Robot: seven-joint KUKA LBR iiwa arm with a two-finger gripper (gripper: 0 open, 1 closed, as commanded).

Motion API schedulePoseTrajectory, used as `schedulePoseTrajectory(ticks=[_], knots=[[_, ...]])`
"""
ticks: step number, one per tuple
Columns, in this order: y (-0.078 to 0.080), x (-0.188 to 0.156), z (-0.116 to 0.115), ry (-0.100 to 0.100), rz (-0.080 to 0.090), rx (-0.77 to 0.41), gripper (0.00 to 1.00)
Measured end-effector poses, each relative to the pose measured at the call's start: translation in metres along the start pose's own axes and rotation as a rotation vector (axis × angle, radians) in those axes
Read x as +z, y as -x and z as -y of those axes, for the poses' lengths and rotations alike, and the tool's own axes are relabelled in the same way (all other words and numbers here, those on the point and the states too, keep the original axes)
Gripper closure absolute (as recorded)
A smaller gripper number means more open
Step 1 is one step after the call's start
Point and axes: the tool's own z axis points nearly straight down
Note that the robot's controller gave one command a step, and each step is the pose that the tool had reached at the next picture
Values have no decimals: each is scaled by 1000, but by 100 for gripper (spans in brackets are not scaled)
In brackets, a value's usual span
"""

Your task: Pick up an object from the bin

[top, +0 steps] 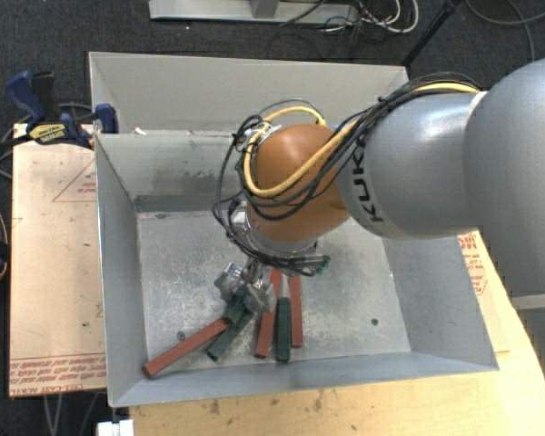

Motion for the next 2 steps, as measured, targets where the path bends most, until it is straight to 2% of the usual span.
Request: schedulePoseTrajectory(ticks=[2], knots=[[2,-36,1,-6,7,1,100]])
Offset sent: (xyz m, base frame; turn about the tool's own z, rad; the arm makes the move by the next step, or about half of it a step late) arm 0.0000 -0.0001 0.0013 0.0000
